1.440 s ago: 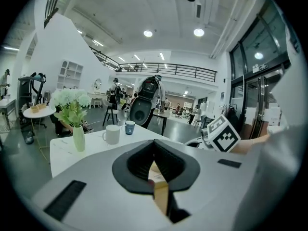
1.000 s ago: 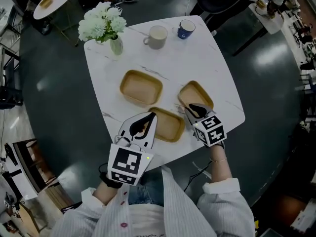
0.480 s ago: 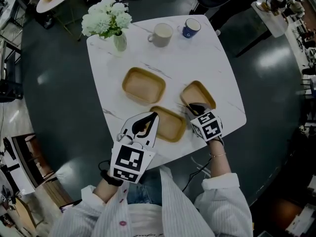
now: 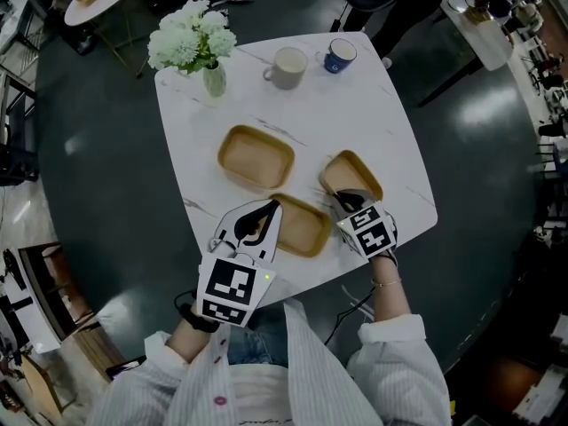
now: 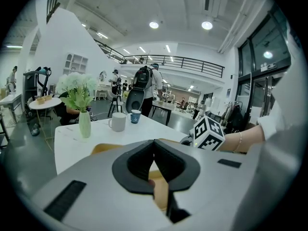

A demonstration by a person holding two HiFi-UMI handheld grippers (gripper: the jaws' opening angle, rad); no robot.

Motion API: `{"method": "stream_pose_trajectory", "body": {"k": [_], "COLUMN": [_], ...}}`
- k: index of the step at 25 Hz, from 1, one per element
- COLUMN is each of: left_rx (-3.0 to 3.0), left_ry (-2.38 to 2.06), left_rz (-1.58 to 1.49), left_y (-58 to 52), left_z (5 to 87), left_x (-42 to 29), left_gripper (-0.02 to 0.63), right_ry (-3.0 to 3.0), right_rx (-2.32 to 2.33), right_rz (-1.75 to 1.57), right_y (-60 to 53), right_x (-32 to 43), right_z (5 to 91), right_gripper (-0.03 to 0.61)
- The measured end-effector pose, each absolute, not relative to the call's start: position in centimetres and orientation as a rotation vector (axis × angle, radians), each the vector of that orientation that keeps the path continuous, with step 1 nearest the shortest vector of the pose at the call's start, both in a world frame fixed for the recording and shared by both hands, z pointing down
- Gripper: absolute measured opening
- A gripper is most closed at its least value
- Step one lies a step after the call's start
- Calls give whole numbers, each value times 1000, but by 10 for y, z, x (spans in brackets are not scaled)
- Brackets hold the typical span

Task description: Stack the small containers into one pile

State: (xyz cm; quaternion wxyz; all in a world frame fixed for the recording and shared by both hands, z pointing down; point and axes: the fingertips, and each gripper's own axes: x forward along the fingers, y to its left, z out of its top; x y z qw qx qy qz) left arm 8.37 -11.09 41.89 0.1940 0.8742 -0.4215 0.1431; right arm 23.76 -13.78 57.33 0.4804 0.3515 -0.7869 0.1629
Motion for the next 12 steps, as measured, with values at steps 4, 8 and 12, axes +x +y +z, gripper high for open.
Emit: {"method": "stream_pose_trajectory", "body": {"k": [4, 8, 12], "left_rx": [2459, 2464, 2470], "left_ry": [-1188, -1197, -1208], "left_rz": [389, 375, 359], "left_y": [-113, -115, -117], "left_z": [413, 408, 404], "left_x": [81, 76, 69], "left_gripper": [17, 18, 17], "right_ry": [-1925, -1942, -1964], "right_rx": [885, 917, 939], "right_rz": [383, 385, 371], "right_y": [-138, -139, -136], "right_x": [238, 235, 229], "right_z": [560, 547, 530], "right_gripper": [21, 21, 21]}}
